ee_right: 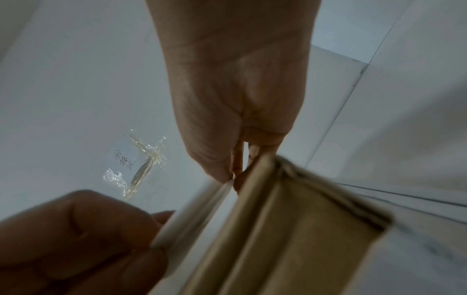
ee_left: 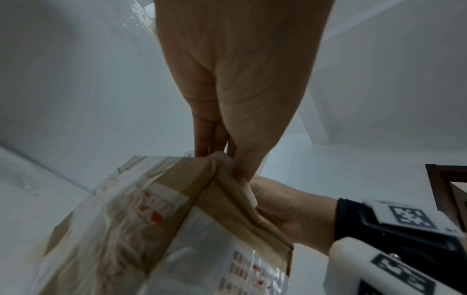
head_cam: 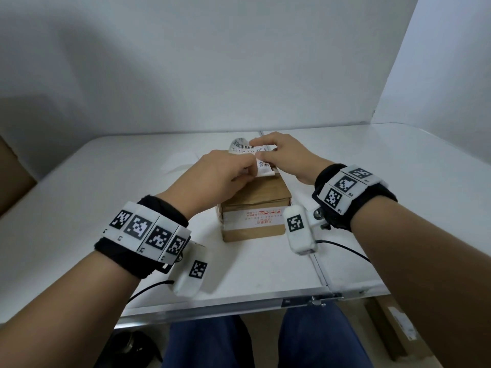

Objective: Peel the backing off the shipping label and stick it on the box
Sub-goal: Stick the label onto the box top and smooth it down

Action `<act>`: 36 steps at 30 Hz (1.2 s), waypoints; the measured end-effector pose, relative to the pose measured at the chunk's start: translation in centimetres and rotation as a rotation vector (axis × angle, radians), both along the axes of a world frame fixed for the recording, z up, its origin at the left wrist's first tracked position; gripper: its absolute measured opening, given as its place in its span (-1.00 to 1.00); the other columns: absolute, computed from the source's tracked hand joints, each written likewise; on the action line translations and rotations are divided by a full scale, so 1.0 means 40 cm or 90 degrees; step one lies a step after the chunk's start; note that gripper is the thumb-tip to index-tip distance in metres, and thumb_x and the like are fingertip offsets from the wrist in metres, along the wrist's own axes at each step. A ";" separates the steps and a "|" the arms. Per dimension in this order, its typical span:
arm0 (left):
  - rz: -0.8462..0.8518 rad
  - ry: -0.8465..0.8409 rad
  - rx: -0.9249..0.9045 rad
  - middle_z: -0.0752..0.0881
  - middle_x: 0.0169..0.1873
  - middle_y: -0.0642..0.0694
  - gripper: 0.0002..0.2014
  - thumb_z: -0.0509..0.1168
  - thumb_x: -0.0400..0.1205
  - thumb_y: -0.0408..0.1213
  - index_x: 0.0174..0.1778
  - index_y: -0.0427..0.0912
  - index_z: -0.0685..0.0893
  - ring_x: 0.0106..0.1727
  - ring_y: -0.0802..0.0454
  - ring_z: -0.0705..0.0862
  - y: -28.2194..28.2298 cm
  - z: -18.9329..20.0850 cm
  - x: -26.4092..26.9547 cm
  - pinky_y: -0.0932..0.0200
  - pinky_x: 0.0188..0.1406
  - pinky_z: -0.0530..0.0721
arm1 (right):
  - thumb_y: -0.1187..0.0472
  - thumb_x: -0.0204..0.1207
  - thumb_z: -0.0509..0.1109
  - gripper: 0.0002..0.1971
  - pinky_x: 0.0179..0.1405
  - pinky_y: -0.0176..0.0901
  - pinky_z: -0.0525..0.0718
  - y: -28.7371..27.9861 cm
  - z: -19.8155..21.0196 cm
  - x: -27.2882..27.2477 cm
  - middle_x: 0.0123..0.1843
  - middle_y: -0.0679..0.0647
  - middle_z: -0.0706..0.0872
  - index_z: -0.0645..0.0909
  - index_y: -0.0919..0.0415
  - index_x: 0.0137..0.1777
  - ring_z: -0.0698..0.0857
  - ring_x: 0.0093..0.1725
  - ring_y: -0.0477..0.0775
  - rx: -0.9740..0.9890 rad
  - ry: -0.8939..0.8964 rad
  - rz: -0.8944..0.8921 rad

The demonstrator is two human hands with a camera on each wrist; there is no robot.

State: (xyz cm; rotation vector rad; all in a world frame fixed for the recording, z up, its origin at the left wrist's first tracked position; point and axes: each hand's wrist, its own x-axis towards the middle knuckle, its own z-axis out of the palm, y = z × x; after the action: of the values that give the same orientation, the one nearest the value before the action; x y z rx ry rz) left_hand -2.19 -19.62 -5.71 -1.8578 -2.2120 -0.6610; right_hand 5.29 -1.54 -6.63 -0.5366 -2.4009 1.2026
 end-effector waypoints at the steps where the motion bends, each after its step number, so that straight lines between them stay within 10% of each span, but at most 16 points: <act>1: 0.003 -0.004 -0.008 0.82 -0.07 -0.06 -0.89 0.33 0.60 -0.26 0.00 -0.11 0.73 -0.06 -0.12 0.73 -0.001 -0.001 0.002 -0.08 -0.09 0.67 | 0.24 0.57 0.41 -0.68 0.07 -0.33 0.60 0.002 0.002 0.000 0.42 0.02 0.59 0.68 0.08 0.31 0.66 0.17 -0.02 0.000 -0.008 0.004; 13: 0.012 -0.002 -0.022 0.83 -0.11 -0.02 -0.87 0.33 0.58 -0.32 -0.01 -0.11 0.75 -0.13 -0.01 0.68 0.002 0.004 0.015 0.13 -0.16 0.59 | 0.26 0.53 0.43 -0.68 0.25 -0.17 0.61 0.005 0.000 -0.009 0.39 0.00 0.62 0.70 0.08 0.29 0.60 0.14 -0.09 0.033 -0.025 0.010; 20: 0.004 0.008 -0.059 0.82 -0.12 0.01 -0.86 0.29 0.58 -0.32 -0.03 -0.06 0.71 -0.19 0.07 0.59 0.002 0.001 0.012 0.09 -0.16 0.63 | 0.27 0.52 0.45 -0.67 -0.29 -0.43 0.47 0.006 -0.003 -0.013 0.06 -0.06 0.60 0.70 0.12 0.28 0.55 -0.19 -0.22 0.054 -0.053 0.009; 32: -0.007 0.022 -0.119 0.81 -0.14 0.04 -0.89 0.27 0.59 -0.26 -0.04 0.01 0.66 -0.10 -0.02 0.71 0.006 0.007 0.007 -0.02 -0.14 0.67 | 0.26 0.51 0.46 -0.66 -0.45 -0.58 0.47 0.002 0.008 -0.013 -0.37 -0.03 0.54 0.70 0.18 0.29 0.52 -0.39 -0.11 0.132 -0.090 0.010; 36: -0.023 -0.004 -0.172 0.67 -0.31 0.16 -0.88 0.25 0.67 -0.16 -0.03 -0.03 0.69 -0.21 0.37 0.60 0.012 0.036 -0.002 0.53 -0.25 0.45 | 0.15 0.50 0.49 -0.65 -0.31 -0.53 0.44 0.006 0.011 -0.005 -0.11 -0.02 0.69 0.72 0.16 0.28 0.61 -0.14 -0.10 0.172 -0.103 0.001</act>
State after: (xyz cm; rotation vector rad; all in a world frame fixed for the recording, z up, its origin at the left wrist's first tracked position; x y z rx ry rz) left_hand -2.26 -19.15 -4.26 -2.0238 -2.3764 -0.3891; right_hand 5.09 -1.31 -6.20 -0.5647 -2.6440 0.8438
